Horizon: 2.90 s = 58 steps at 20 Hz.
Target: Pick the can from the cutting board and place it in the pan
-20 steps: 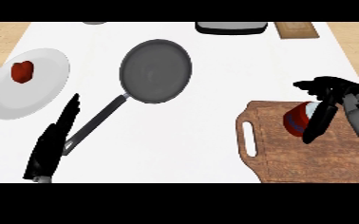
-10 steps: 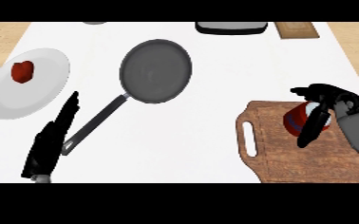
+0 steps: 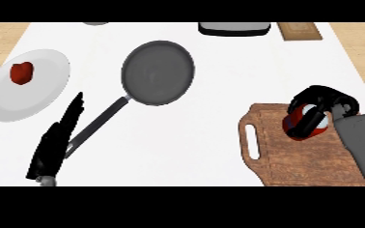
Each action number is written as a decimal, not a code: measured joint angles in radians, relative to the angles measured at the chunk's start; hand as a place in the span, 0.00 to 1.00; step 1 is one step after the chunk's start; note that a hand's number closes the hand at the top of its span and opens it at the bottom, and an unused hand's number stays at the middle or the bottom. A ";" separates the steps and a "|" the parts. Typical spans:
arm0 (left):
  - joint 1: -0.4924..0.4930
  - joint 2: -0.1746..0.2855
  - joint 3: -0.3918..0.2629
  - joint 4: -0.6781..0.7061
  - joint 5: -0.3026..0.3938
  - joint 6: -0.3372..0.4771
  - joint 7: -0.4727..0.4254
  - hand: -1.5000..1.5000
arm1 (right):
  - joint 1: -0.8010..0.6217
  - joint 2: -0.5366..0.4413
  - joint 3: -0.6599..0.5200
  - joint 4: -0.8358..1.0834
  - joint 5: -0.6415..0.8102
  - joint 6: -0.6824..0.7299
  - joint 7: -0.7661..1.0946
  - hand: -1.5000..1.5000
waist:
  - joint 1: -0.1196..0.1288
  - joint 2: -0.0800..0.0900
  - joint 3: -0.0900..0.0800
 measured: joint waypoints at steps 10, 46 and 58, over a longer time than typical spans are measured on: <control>0.019 -0.012 0.017 0.003 -0.012 -0.003 -0.006 0.50 | 0.099 0.147 0.055 -0.212 0.225 -0.259 0.147 1.00 | -0.021 -0.017 -0.010; -0.069 -0.032 -0.013 0.016 -0.029 -0.050 -0.002 0.50 | -0.526 0.510 0.163 0.226 0.888 -0.867 0.149 1.00 | 0.088 0.033 0.009; -0.112 -0.043 -0.038 0.023 -0.036 -0.068 -0.001 0.50 | -0.603 0.516 0.024 0.569 0.535 -1.039 0.016 0.00 | 0.148 0.053 0.012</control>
